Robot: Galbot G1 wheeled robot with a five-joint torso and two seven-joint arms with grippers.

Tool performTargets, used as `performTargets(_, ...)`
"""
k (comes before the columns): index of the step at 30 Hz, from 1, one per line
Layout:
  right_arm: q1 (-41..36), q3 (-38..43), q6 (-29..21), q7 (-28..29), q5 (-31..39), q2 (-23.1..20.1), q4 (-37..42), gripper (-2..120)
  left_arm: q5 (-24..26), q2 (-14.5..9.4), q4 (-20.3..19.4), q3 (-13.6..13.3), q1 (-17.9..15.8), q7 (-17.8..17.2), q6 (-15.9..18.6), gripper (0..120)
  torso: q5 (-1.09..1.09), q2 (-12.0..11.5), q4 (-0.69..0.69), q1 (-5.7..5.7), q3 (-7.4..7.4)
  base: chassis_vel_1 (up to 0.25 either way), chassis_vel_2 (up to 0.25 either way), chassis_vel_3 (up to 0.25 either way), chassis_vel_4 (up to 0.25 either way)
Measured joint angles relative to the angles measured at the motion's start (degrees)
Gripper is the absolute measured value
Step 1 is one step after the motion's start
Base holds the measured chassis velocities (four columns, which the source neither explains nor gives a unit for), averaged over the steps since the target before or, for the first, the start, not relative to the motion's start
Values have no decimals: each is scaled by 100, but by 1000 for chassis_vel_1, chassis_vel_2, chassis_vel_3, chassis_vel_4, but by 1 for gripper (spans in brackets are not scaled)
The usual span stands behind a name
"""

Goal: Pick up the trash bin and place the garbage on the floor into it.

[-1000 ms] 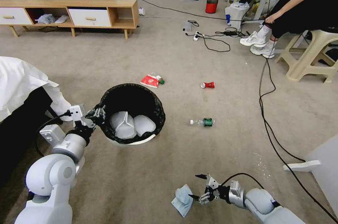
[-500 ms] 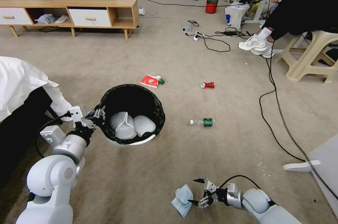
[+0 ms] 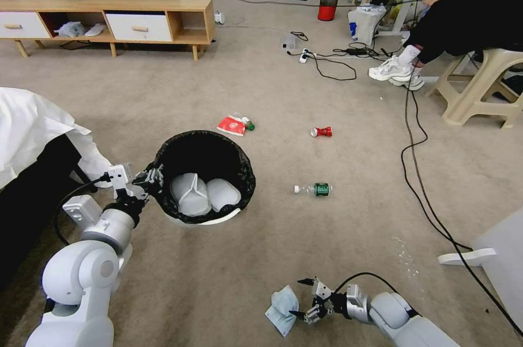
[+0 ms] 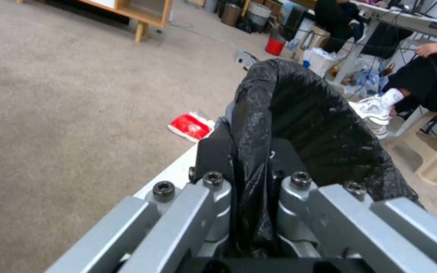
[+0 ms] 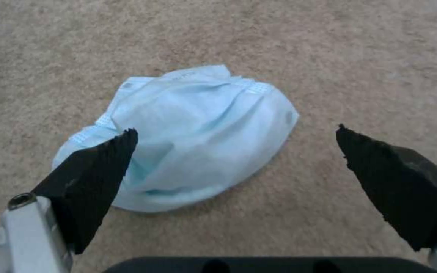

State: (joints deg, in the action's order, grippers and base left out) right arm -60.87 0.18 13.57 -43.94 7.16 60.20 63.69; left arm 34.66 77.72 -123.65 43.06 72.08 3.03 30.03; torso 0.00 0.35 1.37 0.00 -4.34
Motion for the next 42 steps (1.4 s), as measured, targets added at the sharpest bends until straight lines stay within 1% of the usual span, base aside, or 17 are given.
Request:
performTargets(14,122,-165,-1,10,-226,212,-57,100,-58,67,-15,-19,1,9,-15,7,0,0,0,0,0,0,0,0,0)
performTargets(28,102,-65,42,-4,-428,275,-82,99,-110,95,-36,-3,26,14,-31,7,0,0,0,0,0,0,0,0,0)
performTargets(29,100,-48,49,-7,-445,273,-79,95,-119,95,-37,-4,29,15,-33,7,0,0,0,0,0,0,0,0,0)
performTargets(30,100,-48,49,-7,-445,273,-79,95,-119,95,-37,-4,29,15,-33,7,0,0,0,0,0,0,0,0,0)
performTargets(33,99,-4,96,-53,-486,252,-77,79,-127,102,-41,-10,29,19,-34,7,0,0,0,0,0,0,0,0,0)
performTargets(34,99,-4,96,-53,-486,252,-77,79,-127,102,-41,-10,29,19,-34,7,0,0,0,0,0,0,0,0,0)
performTargets(37,112,9,120,-65,-493,264,-105,66,-137,112,-40,-14,26,22,-37,7,0,0,0,0,0,0,0,0,0)
performTargets(38,112,9,120,-65,-493,264,-105,66,-137,112,-40,-14,26,22,-37,7,0,0,0,0,0,0,0,0,0)
performTargets(39,119,11,122,-72,-496,267,-110,63,-140,116,-39,-15,25,22,-38,7,0,0,0,0,0,0,0,0,0)
performTargets(40,134,12,128,-85,-497,268,-113,55,-144,121,-35,-15,21,22,-38,7,0,0,0,0,0,0,0,0,0)
performTargets(41,145,12,131,-91,-497,268,-113,49,-145,122,-34,-15,18,22,-38,7,0,0,0,0,0,0,0,0,0)
performTargets(42,145,12,131,-91,-497,268,-113,49,-145,122,-34,-15,18,22,-38,7,0,0,0,0,0,0,0,0,0)
